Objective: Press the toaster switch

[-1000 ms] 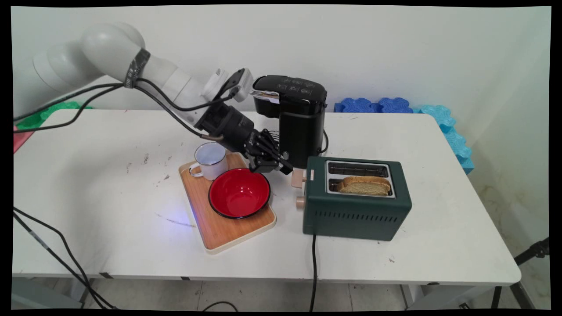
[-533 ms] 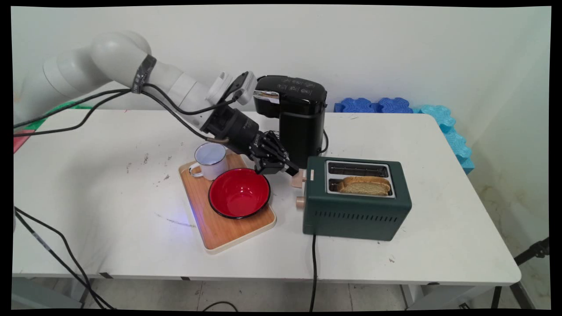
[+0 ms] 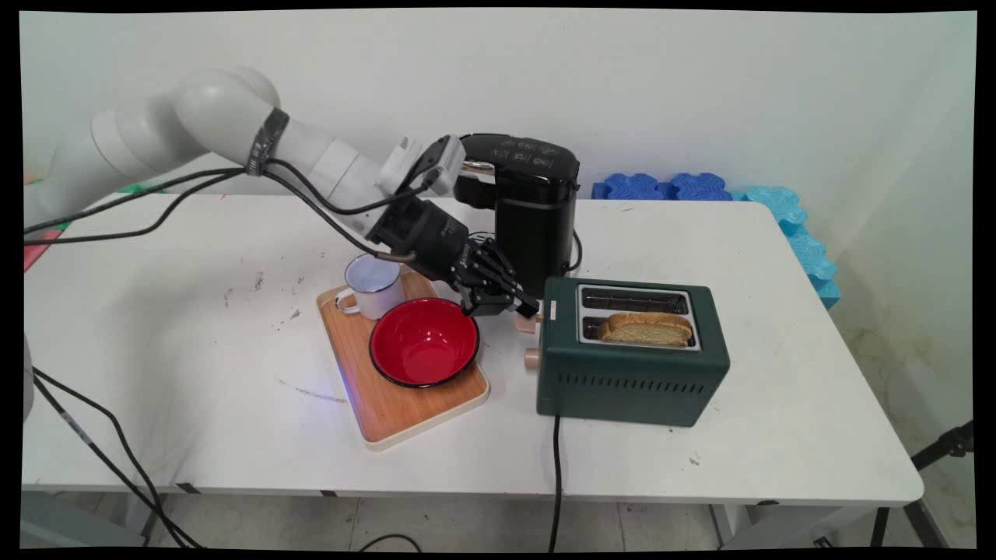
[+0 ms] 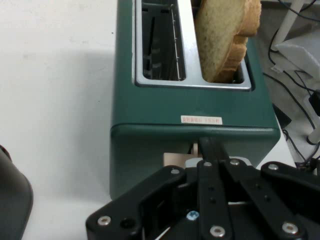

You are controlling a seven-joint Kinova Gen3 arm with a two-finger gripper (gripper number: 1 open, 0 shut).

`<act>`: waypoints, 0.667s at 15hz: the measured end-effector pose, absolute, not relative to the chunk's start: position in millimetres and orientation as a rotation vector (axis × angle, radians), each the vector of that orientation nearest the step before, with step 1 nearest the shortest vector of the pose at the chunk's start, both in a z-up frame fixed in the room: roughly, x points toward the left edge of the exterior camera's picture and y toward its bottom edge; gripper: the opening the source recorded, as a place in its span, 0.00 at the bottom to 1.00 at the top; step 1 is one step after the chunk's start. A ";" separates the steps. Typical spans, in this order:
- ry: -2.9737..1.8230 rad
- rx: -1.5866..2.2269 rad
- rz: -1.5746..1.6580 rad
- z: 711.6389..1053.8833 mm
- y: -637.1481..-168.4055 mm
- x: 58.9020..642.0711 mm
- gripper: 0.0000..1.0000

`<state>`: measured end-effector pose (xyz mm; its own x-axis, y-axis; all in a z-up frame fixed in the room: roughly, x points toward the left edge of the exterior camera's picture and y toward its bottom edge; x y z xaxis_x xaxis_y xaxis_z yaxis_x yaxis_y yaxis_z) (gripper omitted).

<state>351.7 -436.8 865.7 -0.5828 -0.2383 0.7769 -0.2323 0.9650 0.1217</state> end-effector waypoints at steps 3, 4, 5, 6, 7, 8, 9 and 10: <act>-2.219 0.325 -0.007 858.2 -438.0 348.2 0.00; -2.221 0.325 -0.007 856.8 -438.1 347.7 0.00; -2.224 0.323 -0.007 854.5 -438.0 347.1 0.00; -2.226 0.322 -0.008 852.3 -437.8 346.7 0.00; -2.228 0.320 -0.009 849.6 -437.5 345.7 0.00; -2.231 0.319 -0.009 847.6 -437.3 345.2 0.00; -2.232 0.318 -0.010 846.4 -437.1 344.8 0.00; -2.234 0.317 -0.010 844.4 -436.9 344.5 0.00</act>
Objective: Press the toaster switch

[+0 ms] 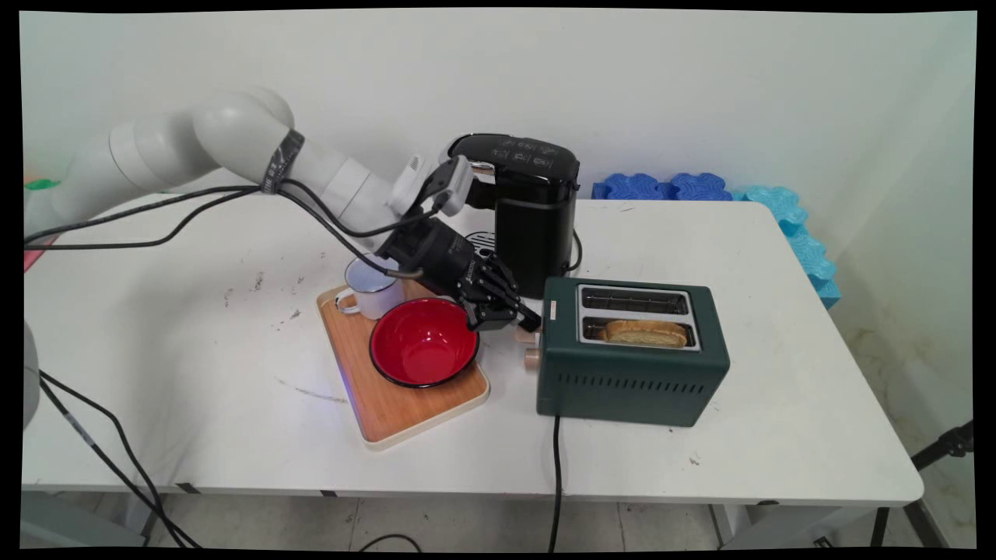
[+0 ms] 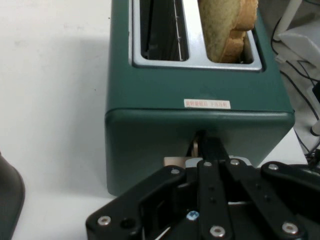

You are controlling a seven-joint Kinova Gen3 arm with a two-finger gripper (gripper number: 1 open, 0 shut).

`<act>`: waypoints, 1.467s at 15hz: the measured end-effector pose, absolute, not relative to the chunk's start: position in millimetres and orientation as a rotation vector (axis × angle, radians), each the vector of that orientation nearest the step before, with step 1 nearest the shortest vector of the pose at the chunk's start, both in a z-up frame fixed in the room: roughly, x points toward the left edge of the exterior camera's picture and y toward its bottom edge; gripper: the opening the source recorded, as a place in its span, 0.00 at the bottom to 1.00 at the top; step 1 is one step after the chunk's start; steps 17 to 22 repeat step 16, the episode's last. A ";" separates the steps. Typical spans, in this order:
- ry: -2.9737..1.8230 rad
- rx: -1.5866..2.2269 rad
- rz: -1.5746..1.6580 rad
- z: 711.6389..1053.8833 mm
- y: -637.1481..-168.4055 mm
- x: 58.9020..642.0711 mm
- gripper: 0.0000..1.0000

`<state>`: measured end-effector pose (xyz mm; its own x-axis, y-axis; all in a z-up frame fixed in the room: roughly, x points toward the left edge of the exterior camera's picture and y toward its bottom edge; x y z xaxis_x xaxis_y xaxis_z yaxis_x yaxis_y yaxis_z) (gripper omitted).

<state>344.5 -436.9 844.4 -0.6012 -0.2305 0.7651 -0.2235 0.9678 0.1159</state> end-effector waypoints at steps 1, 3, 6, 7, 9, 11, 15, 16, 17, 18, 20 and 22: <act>-2.237 0.315 -0.010 842.5 -436.7 344.3 0.00; -2.245 0.312 -0.010 837.8 -436.3 344.7 0.00; -2.250 0.315 -0.007 831.8 -436.4 345.2 0.00; -2.251 0.316 -0.006 830.3 -436.5 345.5 0.00; -2.254 0.317 -0.005 826.9 -436.5 346.1 0.00; -2.257 0.318 -0.004 824.3 -436.3 346.8 0.00; -2.260 0.315 -0.006 820.6 -434.8 348.8 0.00; -2.260 0.314 -0.007 819.9 -434.2 349.7 0.00; -2.260 0.314 -0.007 819.9 -434.2 349.7 0.00; -2.260 0.314 -0.007 819.9 -434.2 349.7 0.00; -2.260 0.314 -0.007 819.9 -434.2 349.7 0.00; -2.260 0.314 -0.007 819.9 -434.2 349.7 0.00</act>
